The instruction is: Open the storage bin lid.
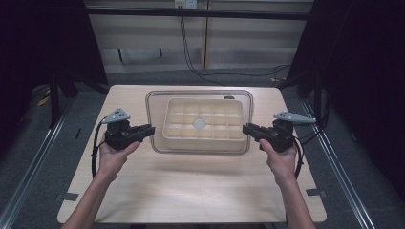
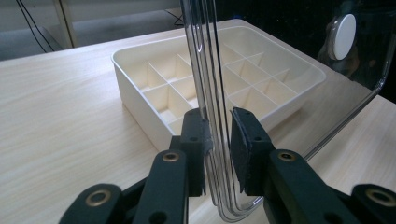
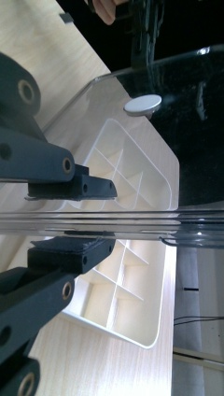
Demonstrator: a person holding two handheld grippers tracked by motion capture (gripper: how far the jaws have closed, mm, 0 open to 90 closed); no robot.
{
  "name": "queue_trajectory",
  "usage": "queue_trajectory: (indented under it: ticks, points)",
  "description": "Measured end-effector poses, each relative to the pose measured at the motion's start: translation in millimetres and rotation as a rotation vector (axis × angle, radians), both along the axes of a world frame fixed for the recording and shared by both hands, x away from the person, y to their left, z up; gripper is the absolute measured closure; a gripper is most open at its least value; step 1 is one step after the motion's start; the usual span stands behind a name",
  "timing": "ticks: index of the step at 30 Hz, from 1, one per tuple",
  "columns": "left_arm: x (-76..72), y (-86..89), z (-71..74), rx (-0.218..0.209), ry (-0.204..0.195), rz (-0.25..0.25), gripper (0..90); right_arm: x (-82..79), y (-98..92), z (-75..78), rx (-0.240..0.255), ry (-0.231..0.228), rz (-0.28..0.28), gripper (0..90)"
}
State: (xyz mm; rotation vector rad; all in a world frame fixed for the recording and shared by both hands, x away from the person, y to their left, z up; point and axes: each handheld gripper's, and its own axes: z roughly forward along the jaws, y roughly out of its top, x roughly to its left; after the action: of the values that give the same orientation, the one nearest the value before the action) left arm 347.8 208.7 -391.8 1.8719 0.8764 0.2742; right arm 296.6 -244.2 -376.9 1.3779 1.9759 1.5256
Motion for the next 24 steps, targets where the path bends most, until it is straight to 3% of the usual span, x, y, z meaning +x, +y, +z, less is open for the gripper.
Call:
queue_trajectory:
  ticks: [10,24]
  points:
    - [-11.6,-5.1,-8.0,0.022,0.025,-0.024,75.5,-16.9,-4.5,-3.6,-0.011,-0.020,0.005,73.7]
    - [-25.5,-3.2,-11.0,0.048,0.027,-0.049,75.5,-32.5,-8.3,-15.1,0.021,0.024,0.039,74.5]
